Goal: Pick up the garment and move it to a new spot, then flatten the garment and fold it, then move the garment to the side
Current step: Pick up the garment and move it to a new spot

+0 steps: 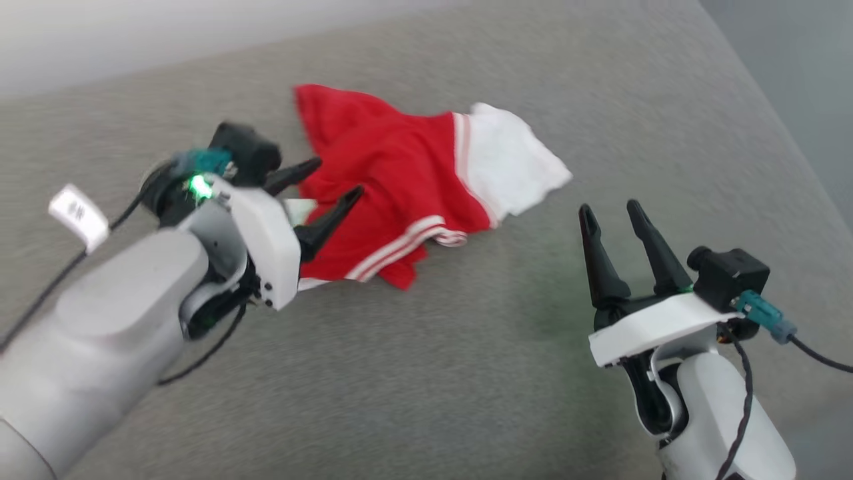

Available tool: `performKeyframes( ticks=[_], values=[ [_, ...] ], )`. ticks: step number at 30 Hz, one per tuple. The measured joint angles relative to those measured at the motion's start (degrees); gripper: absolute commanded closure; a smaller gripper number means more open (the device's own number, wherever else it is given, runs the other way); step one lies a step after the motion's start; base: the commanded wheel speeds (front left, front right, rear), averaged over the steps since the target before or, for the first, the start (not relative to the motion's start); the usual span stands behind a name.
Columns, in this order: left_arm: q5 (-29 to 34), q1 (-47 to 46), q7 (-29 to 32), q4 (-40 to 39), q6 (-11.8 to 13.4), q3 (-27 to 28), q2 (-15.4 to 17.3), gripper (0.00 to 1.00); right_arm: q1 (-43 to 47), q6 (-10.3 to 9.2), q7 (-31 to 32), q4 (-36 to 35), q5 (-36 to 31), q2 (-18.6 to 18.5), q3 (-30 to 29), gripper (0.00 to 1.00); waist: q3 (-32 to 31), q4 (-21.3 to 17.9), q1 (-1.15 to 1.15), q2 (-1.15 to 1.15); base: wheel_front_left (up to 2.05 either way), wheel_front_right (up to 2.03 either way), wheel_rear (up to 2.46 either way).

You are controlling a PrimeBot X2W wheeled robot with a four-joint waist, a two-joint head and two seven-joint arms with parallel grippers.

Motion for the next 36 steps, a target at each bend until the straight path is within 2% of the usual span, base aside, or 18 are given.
performKeyframes(
  ticks=[3,7,9,12,19,25,30,36],
  values=[
    [-2.85,3.99,-6.95,4.19,0.00,1.89,-1.15,0.00,0.73,0.00,0.00,0.79,-1.72,-0.01,-1.15,0.00,-2.07,2.88,0.00,0.00,0.00,0.00,0.00],
    [-4.44,8.95,-9.92,8.91,0.52,4.87,-2.44,0.00,2.09,0.00,0.01,1.60,-2.64,-0.74,-2.18,0.00,-4.21,5.84,0.00,0.00,0.00,0.00,0.00],
    [-4.97,12.82,-10.35,10.60,1.05,7.83,-3.55,0.00,2.84,0.00,0.00,1.90,-2.99,-1.36,-2.85,0.00,-5.61,7.72,0.00,0.00,0.00,0.00,0.00],
    [-1.91,18.06,-10.42,10.15,1.85,16.36,-5.10,0.00,4.43,0.00,0.00,2.11,-3.18,-2.47,-3.99,0.00,-7.61,10.62,0.00,0.00,0.00,0.00,0.00],
    [10.25,34.84,-10.44,5.53,2.98,37.84,-7.72,0.00,9.44,0.00,0.01,1.92,-3.28,-4.52,-7.49,0.00,-12.36,16.47,0.00,0.00,0.00,0.00,0.00],
    [22.46,47.80,-10.44,-1.72,4.58,53.06,-10.57,0.00,12.60,0.00,0.00,0.68,-3.56,-5.90,-10.06,0.00,-15.21,19.55,0.00,0.00,0.00,0.00,0.00],
    [30.50,55.09,-10.44,-6.61,5.02,62.03,-13.65,0.00,14.03,0.00,0.00,-0.33,-3.87,-6.28,-10.34,0.00,-16.17,20.28,0.00,0.00,0.00,0.00,0.00],
    [37.02,60.12,-10.44,-11.06,3.24,69.29,-17.47,0.00,15.40,0.00,0.00,-1.41,-3.98,-6.39,-10.06,0.00,-16.83,20.45,0.00,0.00,0.00,0.00,0.00]
  ],
)
